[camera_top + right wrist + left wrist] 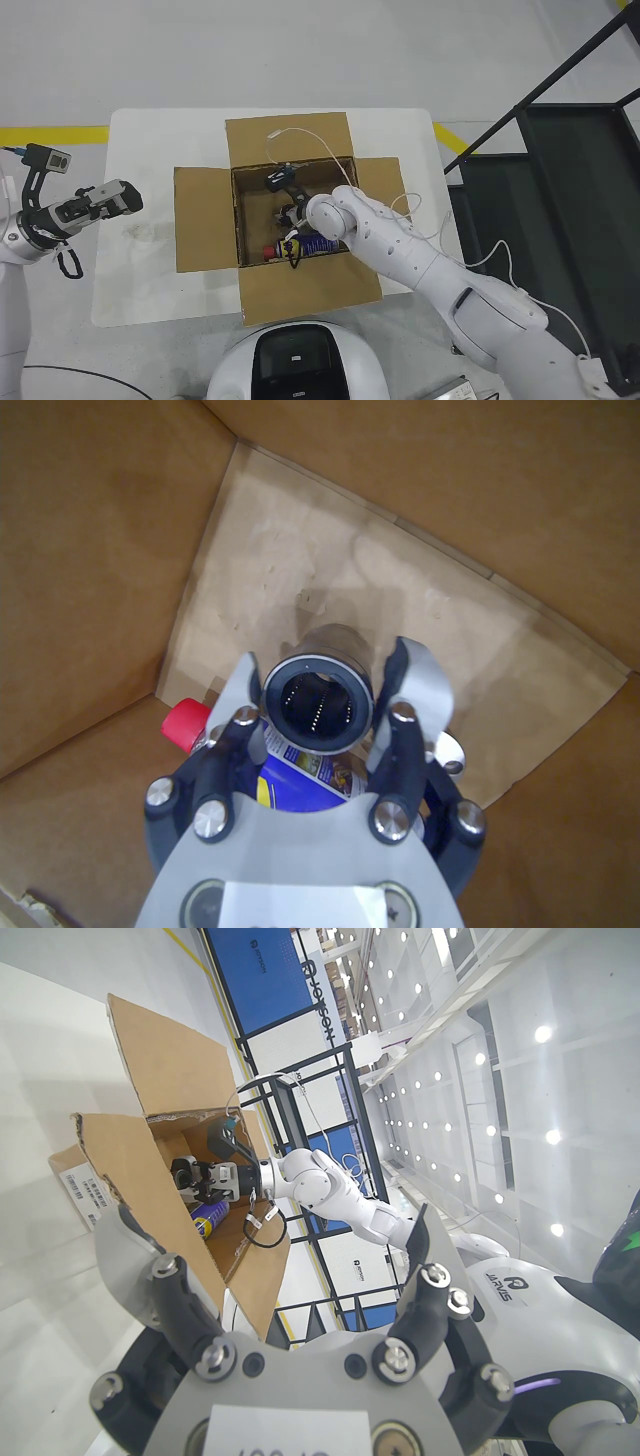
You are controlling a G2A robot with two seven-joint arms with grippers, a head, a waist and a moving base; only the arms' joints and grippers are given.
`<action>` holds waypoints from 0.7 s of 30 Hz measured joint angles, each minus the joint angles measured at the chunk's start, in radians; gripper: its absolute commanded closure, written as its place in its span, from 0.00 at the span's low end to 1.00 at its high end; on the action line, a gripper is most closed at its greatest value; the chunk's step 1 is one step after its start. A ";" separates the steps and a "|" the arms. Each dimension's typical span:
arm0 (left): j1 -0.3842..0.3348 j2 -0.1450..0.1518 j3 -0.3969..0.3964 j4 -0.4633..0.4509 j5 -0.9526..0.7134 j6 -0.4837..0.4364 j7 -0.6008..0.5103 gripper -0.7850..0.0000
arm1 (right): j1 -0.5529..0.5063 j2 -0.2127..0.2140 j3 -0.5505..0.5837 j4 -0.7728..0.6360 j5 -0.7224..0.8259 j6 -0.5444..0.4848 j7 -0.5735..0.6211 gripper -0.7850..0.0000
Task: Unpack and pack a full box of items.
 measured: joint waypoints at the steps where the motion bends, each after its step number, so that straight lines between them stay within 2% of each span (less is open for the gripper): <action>1: 0.000 0.000 0.000 0.000 0.000 0.000 0.000 0.00 | -0.003 0.000 0.003 -0.008 -0.005 0.004 0.003 1.00; 10: 0.000 0.000 0.000 0.000 0.000 0.000 0.000 0.00 | -0.060 0.032 0.074 -0.172 -0.084 0.043 0.042 1.00; 21: 0.000 0.000 0.000 0.000 0.000 0.000 0.000 0.00 | -0.230 0.126 0.305 -0.492 -0.143 -0.039 0.179 1.00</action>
